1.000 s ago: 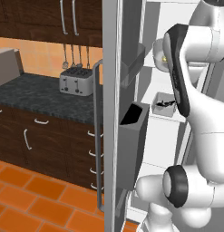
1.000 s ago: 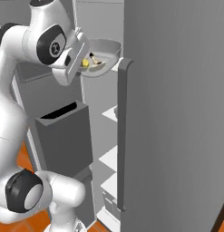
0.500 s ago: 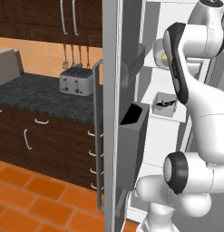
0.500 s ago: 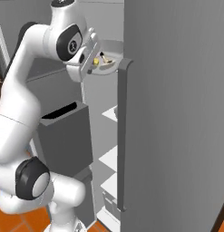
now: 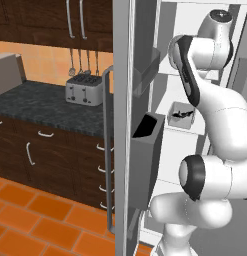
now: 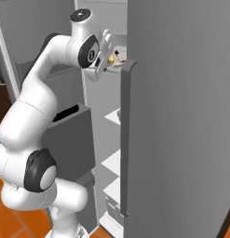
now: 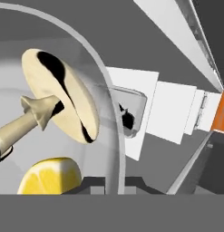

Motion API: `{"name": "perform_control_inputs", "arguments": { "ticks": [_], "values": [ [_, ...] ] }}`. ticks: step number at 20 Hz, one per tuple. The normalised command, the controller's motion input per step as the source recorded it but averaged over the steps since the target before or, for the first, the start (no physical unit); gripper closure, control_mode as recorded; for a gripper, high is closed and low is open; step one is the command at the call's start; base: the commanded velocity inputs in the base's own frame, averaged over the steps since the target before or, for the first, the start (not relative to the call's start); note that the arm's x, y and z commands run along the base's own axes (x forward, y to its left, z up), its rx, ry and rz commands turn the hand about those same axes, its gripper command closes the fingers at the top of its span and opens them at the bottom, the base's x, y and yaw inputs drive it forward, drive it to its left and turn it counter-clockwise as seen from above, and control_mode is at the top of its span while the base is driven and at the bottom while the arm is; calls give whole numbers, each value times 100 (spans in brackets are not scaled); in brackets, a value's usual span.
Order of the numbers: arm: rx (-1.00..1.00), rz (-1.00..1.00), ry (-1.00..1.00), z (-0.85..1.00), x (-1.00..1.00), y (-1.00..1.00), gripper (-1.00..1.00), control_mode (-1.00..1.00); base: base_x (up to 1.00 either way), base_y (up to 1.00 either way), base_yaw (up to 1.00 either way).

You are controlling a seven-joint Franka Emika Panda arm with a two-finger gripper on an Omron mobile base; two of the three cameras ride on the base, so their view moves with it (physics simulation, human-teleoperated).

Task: Take the meat container that has the fish and place it on the second highest rack of the freezer. Then take the vegetable container that has the lemon wedge and mushroom and place it on the highest rack of the freezer.

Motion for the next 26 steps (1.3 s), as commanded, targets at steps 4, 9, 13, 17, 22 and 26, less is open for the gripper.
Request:
{"name": "perform_control_inputs", "arguments": {
  "ticks": [4,9,13,17,22,26],
  "values": [
    [0,0,-16,-15,49,-21,100,-100,0,0,0],
    [1,-5,0,-1,4,-26,100,-100,0,0,0],
    [0,-7,3,0,33,-11,100,-100,0,0,0],
    [0,-5,6,0,41,-21,100,-100,0,0,0],
    [0,-1,4,-9,31,-32,100,-100,0,0,0],
    [2,-1,4,-22,13,-22,100,-100,0,0,0]
  ]
}}
